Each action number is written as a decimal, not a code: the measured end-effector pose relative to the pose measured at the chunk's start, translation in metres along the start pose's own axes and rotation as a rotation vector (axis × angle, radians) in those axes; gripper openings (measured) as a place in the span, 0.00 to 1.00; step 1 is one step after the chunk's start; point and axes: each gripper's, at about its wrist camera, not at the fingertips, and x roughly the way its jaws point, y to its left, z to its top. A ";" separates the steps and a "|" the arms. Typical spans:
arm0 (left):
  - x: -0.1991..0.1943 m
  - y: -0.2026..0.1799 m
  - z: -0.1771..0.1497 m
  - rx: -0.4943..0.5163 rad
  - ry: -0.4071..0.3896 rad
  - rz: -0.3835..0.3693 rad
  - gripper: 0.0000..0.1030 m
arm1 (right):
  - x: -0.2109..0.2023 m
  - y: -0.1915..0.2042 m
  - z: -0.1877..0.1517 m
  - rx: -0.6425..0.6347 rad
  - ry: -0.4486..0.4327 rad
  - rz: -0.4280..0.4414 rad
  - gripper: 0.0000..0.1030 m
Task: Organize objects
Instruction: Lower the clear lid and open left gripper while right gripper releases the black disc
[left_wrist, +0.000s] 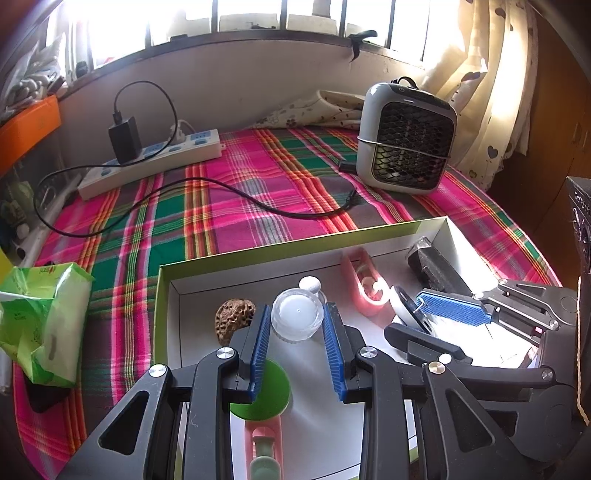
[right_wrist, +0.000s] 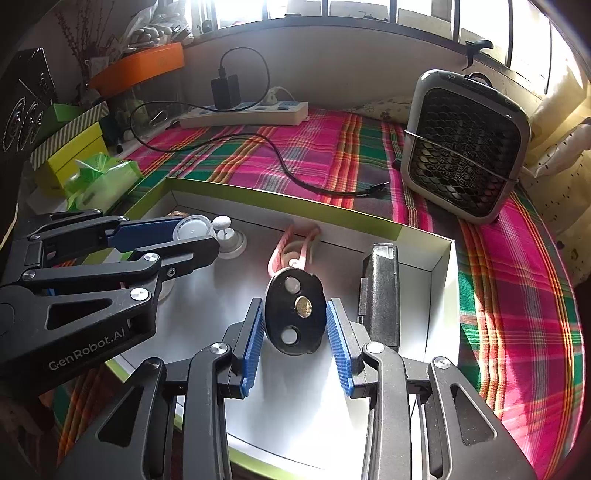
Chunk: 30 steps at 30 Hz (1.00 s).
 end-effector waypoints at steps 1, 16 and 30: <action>0.001 0.000 0.000 0.000 0.000 0.002 0.26 | 0.000 0.000 0.000 -0.002 -0.001 -0.001 0.34; 0.003 0.001 0.001 -0.001 0.000 0.001 0.26 | 0.003 -0.001 0.002 -0.022 -0.020 -0.055 0.34; 0.003 0.000 0.001 -0.001 0.001 0.005 0.26 | 0.003 -0.002 0.002 -0.017 -0.019 -0.075 0.35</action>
